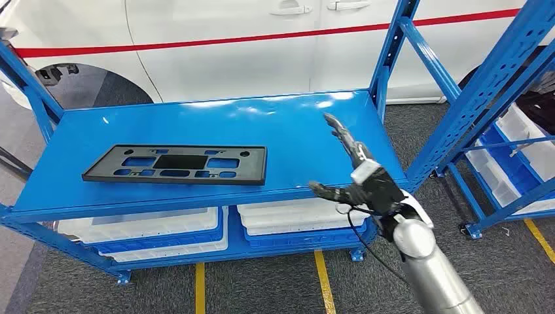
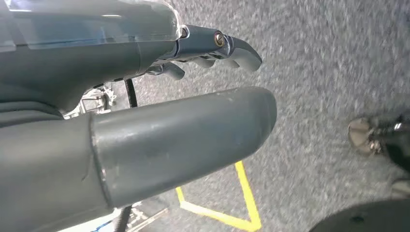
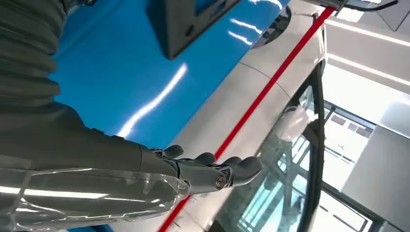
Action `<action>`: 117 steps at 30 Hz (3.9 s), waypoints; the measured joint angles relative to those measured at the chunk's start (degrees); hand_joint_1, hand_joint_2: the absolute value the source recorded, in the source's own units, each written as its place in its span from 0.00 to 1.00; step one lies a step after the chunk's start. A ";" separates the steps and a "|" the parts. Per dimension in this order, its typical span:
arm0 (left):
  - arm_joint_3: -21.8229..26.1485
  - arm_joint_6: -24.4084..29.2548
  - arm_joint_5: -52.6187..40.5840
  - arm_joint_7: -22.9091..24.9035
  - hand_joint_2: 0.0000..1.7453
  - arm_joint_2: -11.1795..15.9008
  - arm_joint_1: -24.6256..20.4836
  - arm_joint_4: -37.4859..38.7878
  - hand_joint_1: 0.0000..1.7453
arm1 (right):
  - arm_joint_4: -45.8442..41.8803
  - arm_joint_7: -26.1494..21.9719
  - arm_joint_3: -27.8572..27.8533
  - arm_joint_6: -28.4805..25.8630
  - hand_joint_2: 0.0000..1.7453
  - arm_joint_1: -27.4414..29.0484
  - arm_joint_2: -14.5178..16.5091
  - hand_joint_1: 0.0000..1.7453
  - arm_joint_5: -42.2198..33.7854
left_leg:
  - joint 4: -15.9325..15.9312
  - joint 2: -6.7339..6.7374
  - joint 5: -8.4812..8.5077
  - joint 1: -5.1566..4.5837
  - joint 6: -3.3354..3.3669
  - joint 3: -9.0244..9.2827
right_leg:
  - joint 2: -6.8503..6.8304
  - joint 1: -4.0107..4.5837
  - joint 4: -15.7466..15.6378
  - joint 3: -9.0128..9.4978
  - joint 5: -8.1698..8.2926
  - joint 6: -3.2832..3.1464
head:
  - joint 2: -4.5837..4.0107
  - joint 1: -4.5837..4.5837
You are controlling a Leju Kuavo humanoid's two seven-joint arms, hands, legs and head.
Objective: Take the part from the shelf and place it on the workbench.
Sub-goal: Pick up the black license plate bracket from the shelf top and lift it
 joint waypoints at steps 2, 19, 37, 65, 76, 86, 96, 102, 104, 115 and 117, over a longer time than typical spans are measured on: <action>-0.05 0.00 0.00 0.11 0.00 -0.01 0.11 -0.08 0.00 | -0.22 0.77 2.40 -0.03 1.00 -1.82 0.00 0.00 0.33 | 0.00 -0.03 0.03 0.00 -0.02 -0.03 | 0.00 0.00 0.01 -0.02 0.00 0.00 | 0.00 0.00; -1.04 1.14 -0.01 0.56 0.00 0.00 0.24 -0.15 0.00 | 0.00 5.36 22.75 0.67 1.00 -14.83 2.19 0.00 11.34 | 0.00 -0.08 0.05 0.00 -0.04 -0.14 | -0.07 -0.05 -0.04 -0.06 0.00 0.00 | 0.00 0.00; -2.85 3.25 0.00 0.96 0.00 1.49 -0.38 3.86 0.00 | 11.31 7.40 39.21 3.43 1.00 -19.45 8.22 0.00 21.41 | -0.01 -0.09 0.05 0.00 -0.05 -0.15 | -0.08 -0.02 -0.03 -0.06 0.00 0.00 | 0.00 0.00; -6.42 5.79 -0.01 1.76 0.00 2.65 -0.94 7.75 0.00 | 36.16 11.36 39.62 -5.04 1.00 -24.16 18.74 0.00 46.09 | 0.00 -0.08 0.05 0.00 -0.06 -0.07 | -0.06 -0.03 -0.07 -0.06 0.00 0.00 | 0.00 0.01; -7.29 6.08 0.00 2.04 0.00 2.76 -0.94 7.95 0.00 | 41.65 13.89 35.87 -7.67 1.00 -24.44 19.69 0.00 49.69 | 0.00 -0.08 0.05 0.00 -0.06 -0.06 | -0.06 -0.02 -0.08 -0.06 0.00 0.00 | 0.00 0.01; -7.57 6.00 0.00 1.99 0.00 2.76 -0.92 7.96 0.00 | 45.41 14.77 31.43 -10.03 1.00 -24.55 19.81 0.00 52.78 | 0.00 -0.08 0.05 -0.01 -0.06 -0.06 | -0.05 -0.02 -0.10 -0.07 0.00 0.00 | 0.00 0.00; -7.67 5.99 0.00 1.91 0.00 2.77 -0.93 7.96 0.00 | 47.94 14.84 30.31 -10.38 1.00 -24.28 19.79 0.00 54.47 | 0.00 -0.08 0.05 -0.01 -0.06 -0.06 | -0.05 -0.02 -0.10 -0.06 0.00 0.00 | 0.00 0.00; -7.68 5.95 0.00 1.91 0.00 2.78 -0.93 7.96 0.00 | 48.89 14.69 30.31 -10.46 1.00 -24.13 19.93 0.00 54.64 | 0.00 -0.08 0.05 -0.01 -0.06 -0.06 | -0.05 -0.02 -0.10 -0.06 0.00 0.00 | 0.00 0.00; -7.68 5.88 0.00 1.97 0.00 2.78 -0.93 7.96 0.00 | 49.16 14.50 30.31 -10.46 1.00 -24.11 20.09 0.00 54.67 | 0.00 -0.08 0.05 -0.01 -0.06 -0.06 | -0.05 -0.02 -0.10 -0.06 0.00 0.00 | 0.00 0.01; -7.68 5.72 -0.02 2.11 0.00 2.79 -0.94 7.96 0.00 | 49.59 13.84 30.31 -10.60 0.00 -23.74 21.33 0.00 54.89 | 0.47 -0.09 -0.04 -0.13 0.09 -0.35 | -0.05 -0.16 -0.20 -0.15 0.23 0.36 | 0.00 0.00; -7.69 5.84 -0.02 2.11 0.00 2.80 -0.95 7.96 0.00 | 49.59 13.80 30.31 -10.52 0.00 -23.72 21.56 0.00 54.97 | 0.60 -0.09 -0.07 -0.16 0.25 -0.55 | -0.05 -0.20 -0.32 -0.19 0.36 0.58 | 0.00 0.00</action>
